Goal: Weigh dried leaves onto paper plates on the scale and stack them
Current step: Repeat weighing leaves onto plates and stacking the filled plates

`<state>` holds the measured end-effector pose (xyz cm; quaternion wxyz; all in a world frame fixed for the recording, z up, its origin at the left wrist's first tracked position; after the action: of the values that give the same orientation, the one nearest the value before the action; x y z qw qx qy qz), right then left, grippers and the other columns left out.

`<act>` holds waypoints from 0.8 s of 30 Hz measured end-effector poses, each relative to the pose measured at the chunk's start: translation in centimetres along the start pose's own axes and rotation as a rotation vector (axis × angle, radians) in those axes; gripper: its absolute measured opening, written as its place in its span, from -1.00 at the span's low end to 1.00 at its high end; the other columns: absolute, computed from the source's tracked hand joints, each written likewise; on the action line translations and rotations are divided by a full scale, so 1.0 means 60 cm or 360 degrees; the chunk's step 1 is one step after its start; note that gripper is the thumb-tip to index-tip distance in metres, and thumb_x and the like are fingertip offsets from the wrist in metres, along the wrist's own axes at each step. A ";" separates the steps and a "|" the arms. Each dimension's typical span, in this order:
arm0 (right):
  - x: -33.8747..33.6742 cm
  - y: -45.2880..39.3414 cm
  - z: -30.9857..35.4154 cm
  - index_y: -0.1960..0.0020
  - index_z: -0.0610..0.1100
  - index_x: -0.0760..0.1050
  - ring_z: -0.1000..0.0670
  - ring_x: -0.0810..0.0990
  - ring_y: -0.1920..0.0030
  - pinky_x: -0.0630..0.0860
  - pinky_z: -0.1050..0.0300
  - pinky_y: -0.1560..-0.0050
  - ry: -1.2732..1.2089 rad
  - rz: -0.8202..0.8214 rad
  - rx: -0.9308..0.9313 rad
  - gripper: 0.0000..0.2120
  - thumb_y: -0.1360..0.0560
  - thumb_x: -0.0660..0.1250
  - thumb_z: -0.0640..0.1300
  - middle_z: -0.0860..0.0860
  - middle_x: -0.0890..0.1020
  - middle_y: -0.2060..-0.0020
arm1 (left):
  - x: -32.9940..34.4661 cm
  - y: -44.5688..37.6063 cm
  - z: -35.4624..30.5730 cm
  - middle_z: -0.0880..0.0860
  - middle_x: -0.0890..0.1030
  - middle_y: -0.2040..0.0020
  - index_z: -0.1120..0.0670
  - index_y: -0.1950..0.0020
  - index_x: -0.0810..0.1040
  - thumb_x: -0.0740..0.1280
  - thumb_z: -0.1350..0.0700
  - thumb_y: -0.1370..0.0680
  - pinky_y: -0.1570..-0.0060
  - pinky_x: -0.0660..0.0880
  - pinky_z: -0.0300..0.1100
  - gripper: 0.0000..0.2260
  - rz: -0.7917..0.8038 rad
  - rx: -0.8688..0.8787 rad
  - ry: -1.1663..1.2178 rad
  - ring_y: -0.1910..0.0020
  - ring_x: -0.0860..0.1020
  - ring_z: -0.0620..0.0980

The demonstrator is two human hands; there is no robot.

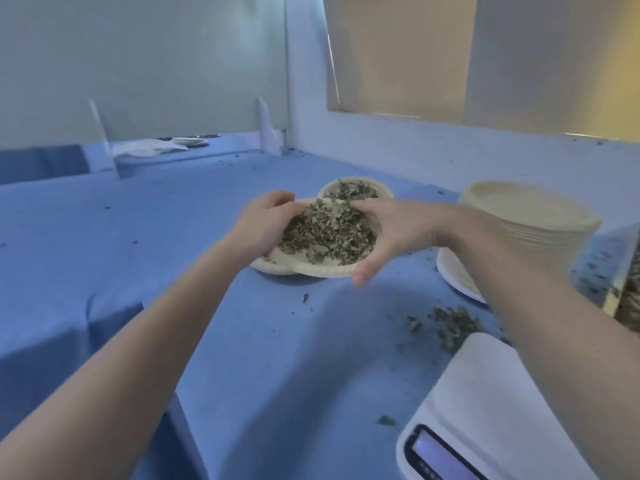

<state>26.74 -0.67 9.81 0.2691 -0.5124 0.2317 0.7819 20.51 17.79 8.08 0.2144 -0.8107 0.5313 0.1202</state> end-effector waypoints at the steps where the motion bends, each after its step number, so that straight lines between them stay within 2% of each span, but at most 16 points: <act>1: 0.000 -0.030 0.006 -0.46 0.09 0.17 0.24 0.31 -0.29 0.24 0.40 -0.21 0.0038 -0.0015 -0.0019 0.25 0.14 0.47 0.46 0.35 0.35 -0.27 | -0.013 -0.018 0.013 -0.02 0.51 -0.21 0.05 -0.34 0.47 0.26 0.03 -0.57 0.33 0.36 -0.33 -0.66 -0.0040 -0.0022 -0.0032 -0.01 0.45 -0.08; 3: 0.005 -0.086 0.012 -0.42 0.11 0.22 0.35 0.31 -0.14 0.24 0.53 -0.01 0.0036 -0.0015 -0.0068 0.17 0.11 0.49 0.43 0.49 0.36 -0.09 | -0.033 -0.056 0.040 -0.01 0.50 -0.27 0.07 -0.35 0.47 0.26 0.04 -0.57 0.19 0.39 -0.30 -0.65 -0.0114 -0.0053 -0.0052 -0.08 0.44 -0.07; 4: 0.009 -0.112 0.012 -0.44 0.11 0.20 0.39 0.29 -0.13 0.22 0.55 -0.04 0.0006 -0.0012 -0.0091 0.17 0.09 0.52 0.40 0.50 0.37 -0.13 | -0.040 -0.074 0.054 0.01 0.50 -0.29 0.08 -0.35 0.47 0.26 0.05 -0.57 0.06 0.39 -0.28 -0.65 -0.0144 -0.0069 -0.0060 -0.14 0.45 -0.06; 6: 0.018 -0.160 0.003 -0.50 0.07 0.09 0.31 0.26 -0.26 0.16 0.40 -0.22 -0.0031 -0.0022 -0.0094 0.27 0.09 0.55 0.37 0.30 0.29 -0.38 | -0.046 -0.107 0.080 0.03 0.48 -0.31 0.09 -0.35 0.46 0.25 0.06 -0.58 -0.17 0.32 -0.21 -0.65 -0.0183 -0.0097 -0.0070 -0.26 0.42 -0.02; 7: 0.023 -0.180 -0.003 -0.52 0.05 0.04 0.24 0.23 -0.35 0.14 0.32 -0.29 -0.0034 -0.0033 -0.0090 0.32 0.09 0.56 0.36 0.22 0.22 -0.45 | -0.044 -0.121 0.093 0.03 0.48 -0.33 0.09 -0.36 0.45 0.24 0.07 -0.58 -0.22 0.30 -0.20 -0.65 -0.0193 -0.0107 -0.0062 -0.29 0.41 -0.01; 10: 0.040 -0.226 -0.024 -0.54 0.05 -0.07 0.12 0.06 -0.49 0.04 0.17 -0.45 0.0037 -0.0004 -0.0061 0.35 0.05 0.58 0.32 0.13 0.06 -0.52 | -0.027 -0.154 0.131 0.04 0.46 -0.34 0.10 -0.38 0.42 0.22 0.10 -0.60 -0.27 0.27 -0.22 -0.65 -0.0198 -0.0148 -0.0002 -0.31 0.41 -0.01; 13: 0.066 -0.246 -0.051 -0.55 0.06 -0.15 0.09 -0.08 -0.52 -0.05 0.11 -0.48 0.0126 0.0095 -0.0026 0.32 -0.03 0.58 0.29 0.09 -0.08 -0.54 | -0.003 -0.172 0.168 0.05 0.47 -0.34 0.11 -0.37 0.43 0.18 0.11 -0.62 -0.30 0.28 -0.21 -0.67 -0.0168 -0.0201 0.0061 -0.30 0.41 -0.01; 15: 0.078 -0.253 -0.060 -0.55 0.05 -0.15 0.06 -0.10 -0.52 -0.09 0.07 -0.49 0.0173 0.0082 -0.0036 0.30 -0.07 0.56 0.30 0.06 -0.07 -0.54 | 0.006 -0.179 0.187 0.05 0.46 -0.34 0.11 -0.37 0.44 0.15 0.11 -0.63 -0.30 0.26 -0.22 -0.68 -0.0166 -0.0199 -0.0015 -0.33 0.39 -0.01; 20: 0.090 -0.271 -0.065 -0.54 0.04 -0.08 -0.01 -0.21 -0.52 -0.28 -0.10 -0.48 0.0549 0.0052 -0.0042 0.28 -0.03 0.43 0.49 0.00 0.03 -0.53 | 0.009 -0.192 0.209 0.02 0.48 -0.32 0.08 -0.33 0.46 0.13 0.12 -0.63 -0.21 0.24 -0.28 -0.70 -0.0211 -0.0172 -0.0117 -0.31 0.38 -0.02; 24: 0.096 -0.270 -0.067 -0.54 0.09 -0.09 -0.03 -0.22 -0.52 -0.32 -0.11 -0.46 0.0596 0.0075 -0.0052 0.27 -0.02 0.39 0.53 -0.03 -0.01 -0.54 | 0.004 -0.193 0.206 0.00 0.46 -0.36 0.05 -0.37 0.44 0.14 0.10 -0.63 -0.33 0.23 -0.21 -0.68 -0.0187 -0.0140 -0.0206 -0.35 0.37 -0.02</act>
<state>38.22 9.95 1.63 0.1947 -0.6476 0.2770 0.6826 31.60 27.46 -0.30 0.2192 -0.8397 0.4621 0.1827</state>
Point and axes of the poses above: each hand's wrist, its own y-axis away from the middle knuckle, its own x-axis out of the palm, z = x × y, the point moved 3 cm from there along -y, towards the middle knuckle
